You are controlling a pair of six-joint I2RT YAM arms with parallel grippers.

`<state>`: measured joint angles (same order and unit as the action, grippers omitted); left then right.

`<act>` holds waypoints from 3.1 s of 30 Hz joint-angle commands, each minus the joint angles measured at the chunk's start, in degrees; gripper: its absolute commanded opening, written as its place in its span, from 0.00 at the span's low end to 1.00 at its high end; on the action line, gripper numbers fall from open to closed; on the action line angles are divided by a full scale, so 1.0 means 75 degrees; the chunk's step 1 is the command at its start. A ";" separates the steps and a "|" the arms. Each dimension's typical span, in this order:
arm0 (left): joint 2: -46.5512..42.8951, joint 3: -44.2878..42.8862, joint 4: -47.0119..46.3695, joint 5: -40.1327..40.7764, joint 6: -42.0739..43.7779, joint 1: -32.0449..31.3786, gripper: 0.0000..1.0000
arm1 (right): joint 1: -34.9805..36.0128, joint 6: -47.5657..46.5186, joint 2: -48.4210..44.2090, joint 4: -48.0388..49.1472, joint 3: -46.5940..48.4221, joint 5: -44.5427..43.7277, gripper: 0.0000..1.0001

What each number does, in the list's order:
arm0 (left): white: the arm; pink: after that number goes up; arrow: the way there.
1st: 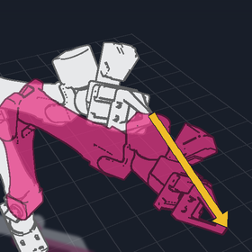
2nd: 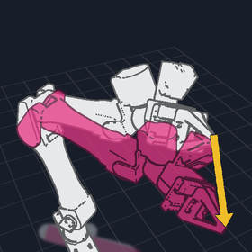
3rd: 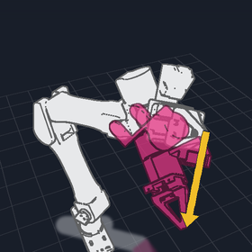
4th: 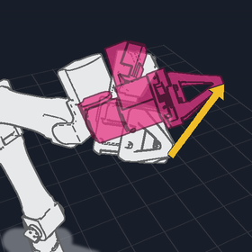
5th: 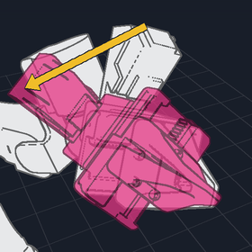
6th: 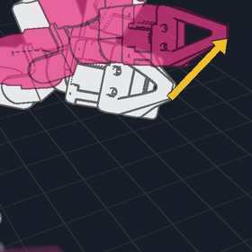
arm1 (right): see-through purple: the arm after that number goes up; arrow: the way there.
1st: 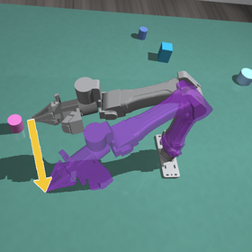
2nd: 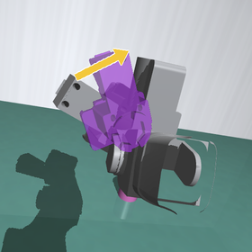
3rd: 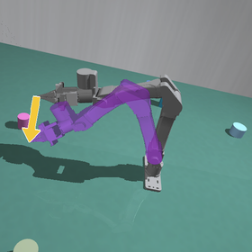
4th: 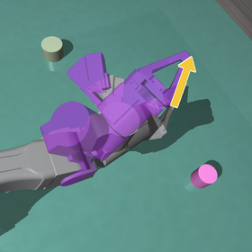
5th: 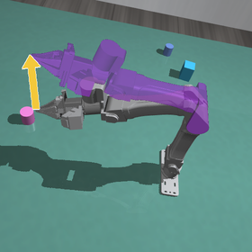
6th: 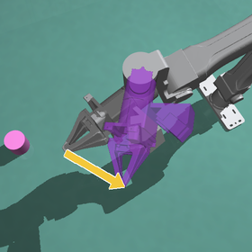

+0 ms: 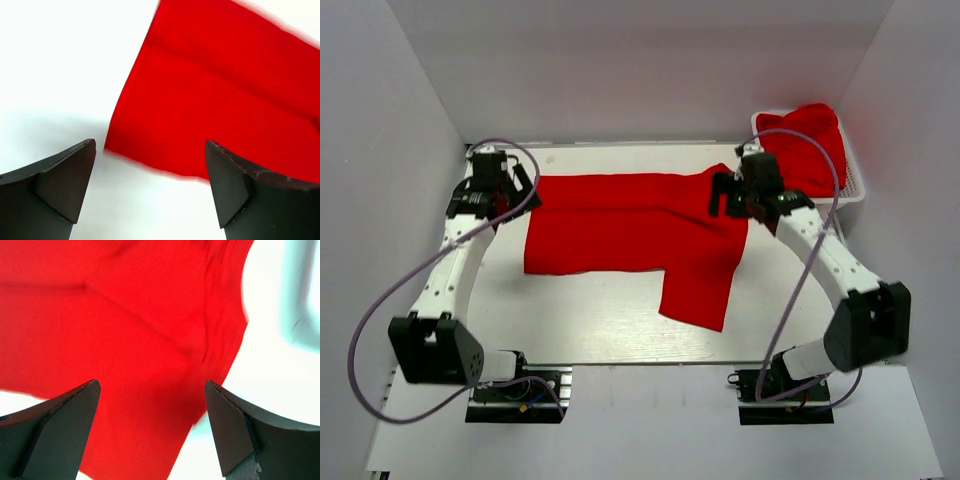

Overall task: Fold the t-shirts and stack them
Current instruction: Fold the tshirt

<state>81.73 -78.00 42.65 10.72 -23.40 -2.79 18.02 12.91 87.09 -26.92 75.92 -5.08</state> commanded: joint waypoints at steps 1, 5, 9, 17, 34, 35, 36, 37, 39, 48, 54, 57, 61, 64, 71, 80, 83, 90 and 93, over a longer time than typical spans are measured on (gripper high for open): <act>-0.0841 0.1385 0.0606 0.0293 -0.0828 0.0032 1.00 | 0.0385 0.0433 -0.1051 -0.0278 -0.1829 -0.0377 0.90; -0.1604 0.2545 0.0980 0.0773 -0.1240 0.0032 1.00 | 0.1017 0.0927 -0.2456 -0.0243 -0.3242 -0.0330 0.90; -0.1932 0.3366 0.0760 0.0494 -0.1661 0.0032 1.00 | 0.1546 0.1419 -0.3185 -0.0079 -0.4378 -0.0424 0.90; -0.1548 0.4200 -0.0470 0.0550 -0.2037 0.0032 1.00 | 0.2647 0.2063 -0.3198 0.0179 -0.5235 -0.0880 0.90; -0.0504 0.4915 -0.2357 0.0856 -0.2037 0.0102 0.84 | 0.4042 0.2849 -0.3374 0.0132 -0.6080 -0.1608 0.90; -0.0387 0.4996 -0.2429 0.0856 -0.2037 0.0102 0.84 | 0.4077 0.2896 -0.3374 0.0120 -0.6080 -0.1573 0.90; -0.0386 0.4997 -0.2429 0.0925 -0.2037 0.0102 0.84 | 0.4101 0.2920 -0.3374 0.0109 -0.6080 -0.1549 0.90; -0.0282 0.5067 -0.2522 0.1042 -0.2106 0.0172 0.83 | 0.4124 0.2989 -0.3362 0.0085 -0.6045 -0.1561 0.90; -0.0188 0.5160 -0.2757 0.1043 -0.2107 0.0172 0.81 | 0.4159 0.3106 -0.3385 0.0003 -0.6021 -0.1619 0.90; 0.0714 0.5583 -0.3672 0.0317 -0.2107 0.0243 0.28 | 0.4206 0.3306 -0.3456 -0.0219 -0.6080 -0.1642 0.90; 0.0810 0.5443 -0.3672 0.0235 -0.1943 0.0243 0.00 | 0.4218 0.3283 -0.3409 -0.0477 -0.6045 -0.1713 0.90; 0.0435 0.5513 -0.3601 0.0235 -0.1861 0.0243 0.00 | 0.4265 0.3271 -0.3280 -0.0665 -0.6021 -0.1795 0.90; -0.0279 0.5805 -0.3601 0.0235 -0.1861 0.0173 0.00 | 0.4335 0.3353 -0.3128 -0.0642 -0.6044 -0.1807 0.90; -0.0713 0.5888 -0.3601 0.0235 -0.1779 0.0172 0.00 | 0.4394 0.3377 -0.2859 -0.0175 -0.6080 -0.1807 0.90; -0.0971 0.5958 -0.3274 0.0305 -0.1708 0.0172 0.00 | 0.4476 0.3950 -0.2471 0.0050 -0.6196 -0.1725 0.64; -0.1264 0.5783 -0.2852 0.0305 -0.1638 0.0172 0.00 | 0.4511 0.4267 -0.3185 -0.0523 -0.6326 -0.1397 0.00; -0.1545 0.5596 -0.2384 0.0305 -0.1825 0.0103 0.00 | 0.4523 0.4151 -0.3677 -0.0805 -0.6256 -0.0825 0.00; -0.1910 0.5033 -0.1879 0.0305 -0.1990 0.0102 0.00 | 0.4429 0.4068 -0.3808 -0.1508 -0.5296 -0.1837 0.00; -0.1641 0.4776 -0.1726 0.0212 -0.1990 0.0195 0.00 | 0.4312 0.4104 -0.3386 -0.1579 -0.4768 -0.2298 0.00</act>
<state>68.99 -39.55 27.40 12.93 -37.63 -1.72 51.00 43.09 60.03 -36.88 35.64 -16.67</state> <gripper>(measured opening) 0.011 0.025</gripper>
